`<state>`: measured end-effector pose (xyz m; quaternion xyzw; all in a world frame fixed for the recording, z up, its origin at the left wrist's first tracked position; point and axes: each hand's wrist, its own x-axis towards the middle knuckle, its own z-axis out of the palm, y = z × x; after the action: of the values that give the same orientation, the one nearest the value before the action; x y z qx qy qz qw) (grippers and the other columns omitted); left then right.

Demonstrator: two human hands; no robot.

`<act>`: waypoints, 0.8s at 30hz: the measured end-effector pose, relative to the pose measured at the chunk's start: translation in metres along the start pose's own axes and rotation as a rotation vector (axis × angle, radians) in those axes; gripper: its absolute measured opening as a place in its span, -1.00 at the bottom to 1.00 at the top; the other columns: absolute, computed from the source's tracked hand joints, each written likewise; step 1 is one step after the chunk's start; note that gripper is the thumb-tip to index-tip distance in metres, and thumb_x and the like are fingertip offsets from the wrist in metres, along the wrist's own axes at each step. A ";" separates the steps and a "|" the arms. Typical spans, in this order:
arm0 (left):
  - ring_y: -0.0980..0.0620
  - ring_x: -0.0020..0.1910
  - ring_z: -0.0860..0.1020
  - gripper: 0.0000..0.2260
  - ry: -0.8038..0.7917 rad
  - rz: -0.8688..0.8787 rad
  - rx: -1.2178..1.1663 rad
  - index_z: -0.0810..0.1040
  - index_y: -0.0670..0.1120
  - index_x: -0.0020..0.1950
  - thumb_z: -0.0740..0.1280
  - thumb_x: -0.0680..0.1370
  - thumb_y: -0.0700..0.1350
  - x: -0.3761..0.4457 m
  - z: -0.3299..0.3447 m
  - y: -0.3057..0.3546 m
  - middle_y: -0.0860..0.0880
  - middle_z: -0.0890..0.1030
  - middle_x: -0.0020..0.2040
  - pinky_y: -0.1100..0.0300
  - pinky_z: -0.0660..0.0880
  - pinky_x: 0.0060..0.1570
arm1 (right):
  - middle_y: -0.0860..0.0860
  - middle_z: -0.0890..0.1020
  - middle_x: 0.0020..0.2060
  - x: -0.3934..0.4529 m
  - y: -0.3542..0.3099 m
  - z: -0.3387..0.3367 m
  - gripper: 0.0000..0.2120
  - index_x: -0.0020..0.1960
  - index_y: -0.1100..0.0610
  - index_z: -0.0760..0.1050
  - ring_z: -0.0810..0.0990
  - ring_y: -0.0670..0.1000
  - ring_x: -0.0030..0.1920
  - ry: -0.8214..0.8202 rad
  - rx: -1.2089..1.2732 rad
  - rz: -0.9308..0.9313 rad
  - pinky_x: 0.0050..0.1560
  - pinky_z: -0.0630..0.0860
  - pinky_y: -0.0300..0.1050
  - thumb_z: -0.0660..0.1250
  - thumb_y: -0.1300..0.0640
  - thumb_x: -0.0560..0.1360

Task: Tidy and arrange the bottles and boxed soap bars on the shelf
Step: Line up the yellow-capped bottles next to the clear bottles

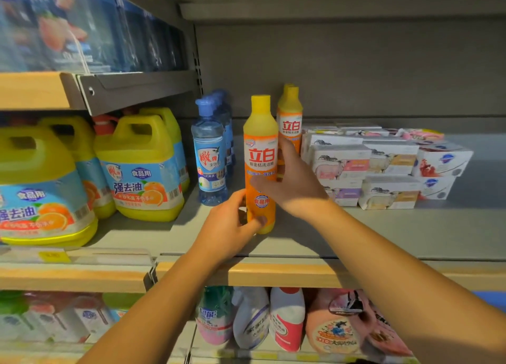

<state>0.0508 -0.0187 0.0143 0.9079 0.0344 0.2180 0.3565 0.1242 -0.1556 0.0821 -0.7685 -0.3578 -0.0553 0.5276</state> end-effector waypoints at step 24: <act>0.11 -0.20 0.45 -0.64 -0.022 -0.111 0.586 0.38 0.10 -0.17 0.15 0.48 0.37 -0.012 -0.045 -0.060 0.13 0.45 -0.16 0.10 0.50 -0.23 | 0.14 0.52 0.31 0.104 0.096 0.081 -0.48 0.38 0.13 0.27 0.54 0.22 0.25 0.105 -0.393 0.183 0.20 0.47 0.13 0.38 -0.01 0.53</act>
<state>0.0267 0.0523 -0.0005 0.9711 0.1417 0.1688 0.0910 0.2354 -0.0535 0.0207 -0.8818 -0.2409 -0.1158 0.3885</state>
